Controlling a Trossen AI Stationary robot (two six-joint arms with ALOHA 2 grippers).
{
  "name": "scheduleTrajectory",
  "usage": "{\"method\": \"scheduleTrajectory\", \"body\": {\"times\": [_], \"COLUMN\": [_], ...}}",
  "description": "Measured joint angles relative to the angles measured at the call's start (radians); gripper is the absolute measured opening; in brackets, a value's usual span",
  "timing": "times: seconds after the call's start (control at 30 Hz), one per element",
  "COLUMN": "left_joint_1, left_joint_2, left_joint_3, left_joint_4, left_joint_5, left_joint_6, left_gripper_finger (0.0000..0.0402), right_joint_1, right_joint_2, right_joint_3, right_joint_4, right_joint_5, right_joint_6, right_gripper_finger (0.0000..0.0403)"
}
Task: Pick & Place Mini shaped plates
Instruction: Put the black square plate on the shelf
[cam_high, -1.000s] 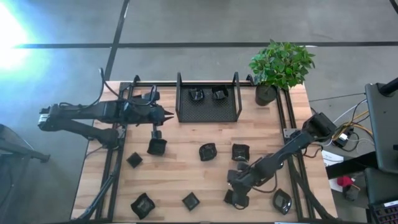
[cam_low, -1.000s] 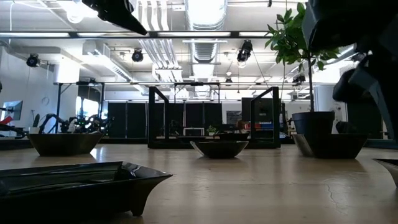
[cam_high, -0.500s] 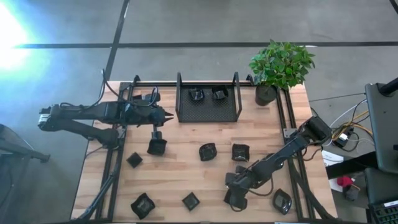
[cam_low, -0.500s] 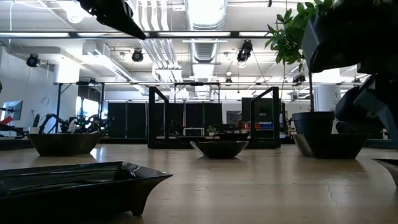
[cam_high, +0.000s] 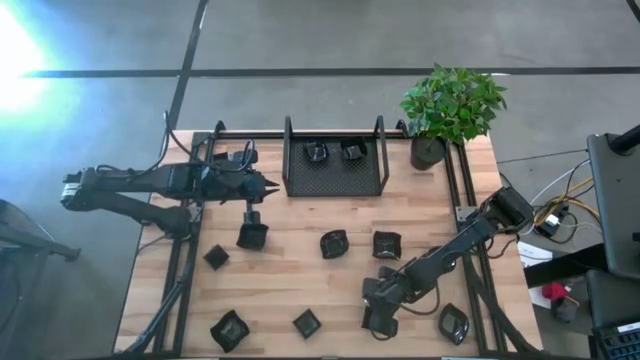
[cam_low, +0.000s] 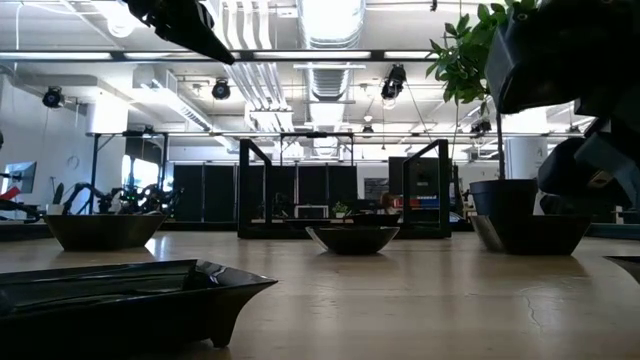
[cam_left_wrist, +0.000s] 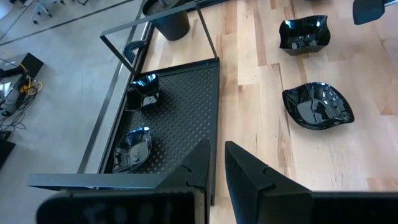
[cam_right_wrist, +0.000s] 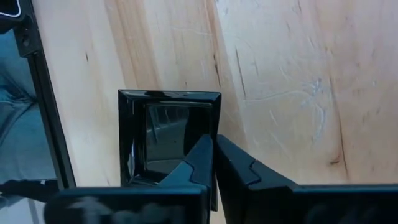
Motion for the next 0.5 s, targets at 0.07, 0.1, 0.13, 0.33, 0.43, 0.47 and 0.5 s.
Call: {"method": "scheduleTrajectory", "body": {"times": [0.07,0.1,0.13,0.33,0.43,0.47,0.5], "left_joint_1": [0.000,-0.001,-0.001,-0.001,-0.001,-0.001,0.000], "left_joint_2": [0.000,0.000,0.000,0.000,0.000,0.000,0.000], "left_joint_3": [0.000,0.000,0.000,0.000,0.000,-0.001,-0.001], "left_joint_4": [0.000,0.000,0.000,0.000,0.000,0.000,0.000], "left_joint_5": [0.000,0.000,0.000,0.000,0.000,0.000,0.000], "left_joint_6": [0.000,0.000,0.000,0.000,0.000,0.001,0.003], "left_gripper_finger": [0.0041,0.0041,0.0041,0.0041,0.0041,0.0041,0.0041], "right_joint_1": [0.000,0.000,-0.001,-0.037,-0.069,-0.081,-0.095], "right_joint_2": [-0.002,-0.005,-0.009,-0.051,-0.088,-0.103,-0.115], "right_joint_3": [0.000,0.000,0.000,0.019,0.023,0.024,0.024], "right_joint_4": [-0.001,-0.002,-0.002,-0.012,-0.017,-0.021,-0.031], "right_joint_5": [0.001,0.002,0.003,0.007,0.006,0.006,0.006], "right_joint_6": [-0.011,-0.016,-0.023,-0.108,-0.165,-0.182,-0.201], "right_gripper_finger": [0.0009,0.0009,0.0009,0.0008,0.0008,0.0008,0.0008]}}
